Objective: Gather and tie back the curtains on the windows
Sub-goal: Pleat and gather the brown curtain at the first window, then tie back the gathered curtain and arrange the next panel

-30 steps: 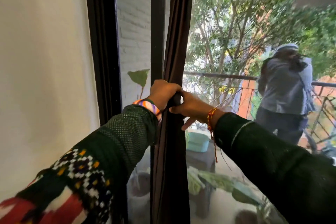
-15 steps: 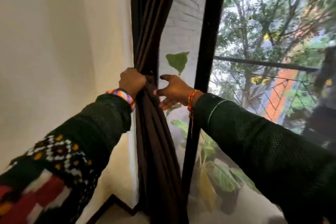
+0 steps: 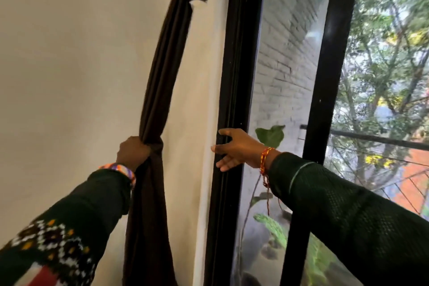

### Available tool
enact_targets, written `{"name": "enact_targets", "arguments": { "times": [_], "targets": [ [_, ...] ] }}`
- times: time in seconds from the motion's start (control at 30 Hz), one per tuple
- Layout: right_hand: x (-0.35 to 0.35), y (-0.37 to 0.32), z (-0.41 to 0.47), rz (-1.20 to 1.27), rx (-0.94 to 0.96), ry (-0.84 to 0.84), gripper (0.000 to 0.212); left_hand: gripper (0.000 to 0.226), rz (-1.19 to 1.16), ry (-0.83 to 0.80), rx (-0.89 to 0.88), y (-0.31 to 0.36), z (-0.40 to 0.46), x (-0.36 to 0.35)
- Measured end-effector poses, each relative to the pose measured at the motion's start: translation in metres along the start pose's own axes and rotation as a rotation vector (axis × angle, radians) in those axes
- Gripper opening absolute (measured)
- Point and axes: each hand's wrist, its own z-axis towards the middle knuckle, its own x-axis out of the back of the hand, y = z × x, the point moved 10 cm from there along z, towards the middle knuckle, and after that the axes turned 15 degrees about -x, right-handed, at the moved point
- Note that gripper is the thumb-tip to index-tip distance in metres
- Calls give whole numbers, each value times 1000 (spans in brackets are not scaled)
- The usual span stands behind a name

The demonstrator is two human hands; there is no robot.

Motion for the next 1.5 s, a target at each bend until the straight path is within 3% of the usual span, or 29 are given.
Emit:
{"name": "enact_targets", "arguments": {
  "times": [0.23,0.3,0.4,0.47,0.67,0.77,0.87,1.0,1.33,1.5],
  "targets": [
    [-43,-41,6,68,46,-91,68,45,28,-75,-87,22,-8,-7],
    [-49,-53,5,91,73,-102,65,66,126,-77,-112,29,-10,-4],
    [-50,-66,-2,84,109,-123,48,123,125,14,-236,57,-19,-1],
    [-43,-70,-11,59,103,-146,32,131,134,113,-402,93,-31,7],
    [32,-87,-63,-127,126,13,26,103,312,342,-880,231,-74,28],
    [83,-101,-107,-202,144,118,32,58,423,413,-1070,300,-96,35],
    [139,-116,-167,-271,167,253,25,19,371,313,-1132,372,-120,38],
    [212,-141,-258,-390,200,481,17,21,168,197,-1033,457,-134,47],
    [365,-199,-568,-695,197,1171,23,17,-571,-107,-1266,722,-283,122],
    [411,-201,-707,-786,130,1510,17,21,-756,-91,-1337,803,-353,159]
  ]
}}
